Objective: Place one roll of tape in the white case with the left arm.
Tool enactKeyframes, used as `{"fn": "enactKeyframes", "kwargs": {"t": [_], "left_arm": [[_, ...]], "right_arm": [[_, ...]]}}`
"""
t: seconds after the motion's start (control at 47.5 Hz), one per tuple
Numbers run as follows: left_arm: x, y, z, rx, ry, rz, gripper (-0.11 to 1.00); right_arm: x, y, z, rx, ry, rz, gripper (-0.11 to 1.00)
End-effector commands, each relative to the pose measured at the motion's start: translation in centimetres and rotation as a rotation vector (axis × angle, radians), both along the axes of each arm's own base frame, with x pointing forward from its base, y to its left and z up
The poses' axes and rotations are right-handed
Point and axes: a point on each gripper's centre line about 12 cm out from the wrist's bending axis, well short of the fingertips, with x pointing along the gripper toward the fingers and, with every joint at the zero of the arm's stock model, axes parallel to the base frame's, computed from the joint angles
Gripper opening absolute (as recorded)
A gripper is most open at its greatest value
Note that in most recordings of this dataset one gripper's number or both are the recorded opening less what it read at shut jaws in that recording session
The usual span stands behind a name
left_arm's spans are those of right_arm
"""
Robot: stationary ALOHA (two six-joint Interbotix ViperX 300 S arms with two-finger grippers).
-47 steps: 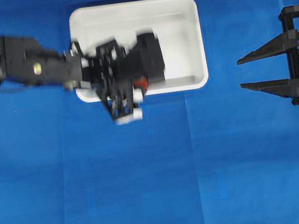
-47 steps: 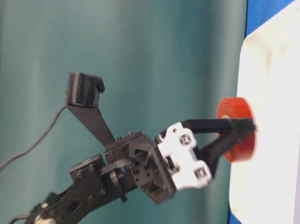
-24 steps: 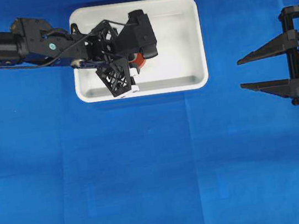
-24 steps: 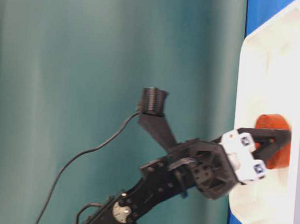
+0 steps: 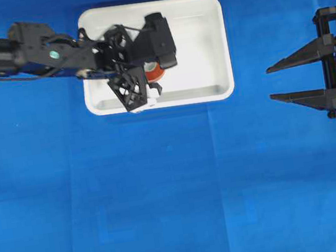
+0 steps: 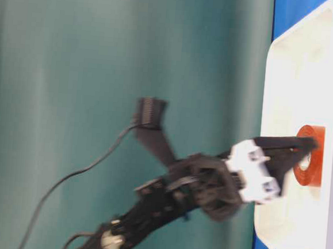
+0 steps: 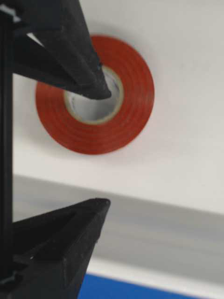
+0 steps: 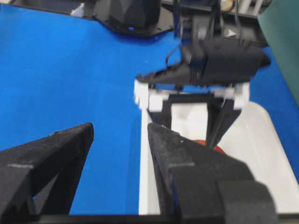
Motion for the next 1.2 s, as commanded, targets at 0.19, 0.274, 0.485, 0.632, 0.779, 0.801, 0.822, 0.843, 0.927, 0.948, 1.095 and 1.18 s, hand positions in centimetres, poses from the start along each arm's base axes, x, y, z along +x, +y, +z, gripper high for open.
{"fn": "enactKeyframes", "kwargs": {"t": [0.19, 0.274, 0.485, 0.632, 0.779, 0.801, 0.822, 0.843, 0.927, 0.948, 1.095, 1.18], "left_arm": [[-3.3, -1.9, 8.6, 0.031, -0.197, -0.026, 0.8], [-4.6, -2.8, 9.3, 0.032, -0.231, -0.042, 0.8], [-7.7, -5.8, 10.5, 0.012, -0.426, -0.103, 0.8], [-10.0, -7.3, 11.3, 0.008, -0.587, -0.142, 0.8], [-12.6, -8.0, 12.2, -0.011, -0.7, -0.147, 0.8], [-12.8, -8.1, 12.2, -0.011, -0.71, -0.15, 0.8], [-13.3, -8.2, 12.4, -0.012, -0.727, -0.153, 0.8], [-13.6, -8.3, 12.5, -0.012, -0.736, -0.156, 0.8], [-14.5, -8.7, 12.8, -0.014, -0.768, -0.17, 0.8], [-14.7, -8.7, 12.9, -0.014, -0.774, -0.171, 0.8], [-16.2, -9.1, 13.1, -0.016, -0.815, -0.186, 0.8], [-16.7, -9.1, 13.0, -0.015, -0.832, -0.187, 0.8]], "right_arm": [[0.3, 0.0, 0.8, 0.001, -0.02, -0.002, -0.05], [0.2, 0.0, 0.8, 0.001, -0.022, -0.002, -0.05], [0.2, 0.0, 0.7, 0.001, -0.018, -0.002, -0.05], [0.2, 0.0, 0.7, 0.001, -0.018, -0.002, -0.05], [0.2, 0.0, 0.7, 0.001, -0.018, -0.002, -0.05], [0.2, 0.0, 0.7, 0.003, -0.018, -0.002, -0.05], [0.2, 0.0, 0.7, 0.001, -0.018, -0.002, -0.05], [0.2, 0.0, 0.7, 0.001, -0.018, -0.002, -0.05], [0.2, 0.0, 0.7, 0.003, -0.018, -0.002, -0.05], [0.2, 0.0, 0.7, 0.001, -0.018, -0.002, -0.05], [0.2, 0.0, 0.7, 0.001, -0.018, -0.002, -0.05], [0.2, 0.0, 0.7, 0.001, -0.018, -0.002, -0.05]]}}
